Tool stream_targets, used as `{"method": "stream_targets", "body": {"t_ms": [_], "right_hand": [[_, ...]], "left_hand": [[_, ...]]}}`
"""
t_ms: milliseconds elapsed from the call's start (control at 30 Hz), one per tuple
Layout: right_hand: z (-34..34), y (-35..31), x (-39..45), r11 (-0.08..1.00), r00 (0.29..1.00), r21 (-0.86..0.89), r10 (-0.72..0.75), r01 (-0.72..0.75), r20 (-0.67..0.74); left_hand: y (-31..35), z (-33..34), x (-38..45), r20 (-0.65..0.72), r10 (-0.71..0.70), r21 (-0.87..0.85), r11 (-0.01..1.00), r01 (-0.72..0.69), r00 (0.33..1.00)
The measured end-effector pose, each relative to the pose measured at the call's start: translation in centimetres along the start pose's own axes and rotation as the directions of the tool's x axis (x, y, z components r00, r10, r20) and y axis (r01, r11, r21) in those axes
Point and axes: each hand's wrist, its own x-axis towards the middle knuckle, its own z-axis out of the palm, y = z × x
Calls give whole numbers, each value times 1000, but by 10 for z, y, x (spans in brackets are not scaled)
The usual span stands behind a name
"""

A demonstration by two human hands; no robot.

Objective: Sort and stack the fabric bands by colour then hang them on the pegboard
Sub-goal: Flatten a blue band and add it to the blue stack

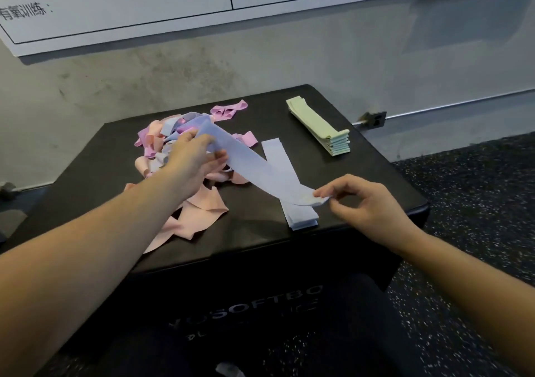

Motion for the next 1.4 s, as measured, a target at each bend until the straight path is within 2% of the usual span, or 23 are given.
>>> {"method": "stream_targets", "body": {"t_ms": [133, 200, 300, 400, 600, 667, 833, 967, 1100, 1300, 1400], "right_hand": [[-1, 13, 4, 972, 983, -151, -182, 181, 9], [3, 23, 7, 959, 976, -184, -217, 216, 13], [7, 36, 17, 967, 984, -184, -174, 177, 31], [10, 46, 28, 938, 967, -244, -224, 247, 118], [21, 68, 34, 880, 901, -266, -310, 393, 304], [25, 74, 35, 876, 884, -238, -333, 419, 328], [26, 84, 33, 909, 875, -167, -298, 382, 382], [26, 88, 31, 904, 874, -205, -273, 376, 402], [27, 88, 30, 882, 871, -246, -286, 403, 400], [31, 91, 30, 885, 890, -261, -282, 385, 358], [32, 91, 31, 889, 894, -257, -278, 378, 352]], "left_hand": [[0, 31, 15, 25, -22, 116, 993, 19, 999], [-4, 47, 27, 31, 78, 225, 971, -83, 996], [-14, 71, 46, 74, 217, 352, 908, -229, 973], [-25, 91, 62, 123, 209, 440, 865, -242, 970], [-48, 113, 92, 139, 214, 589, 767, -254, 967], [-56, 114, 103, 156, 211, 626, 735, -262, 965], [-70, 112, 123, 271, 185, 724, 608, -327, 945], [-77, 109, 137, 288, 205, 762, 542, -353, 935], [-82, 108, 147, 292, 276, 818, 424, -388, 916], [-88, 112, 160, 360, 222, 777, 465, -423, 906], [-87, 113, 162, 392, 207, 798, 408, -443, 896]]}}
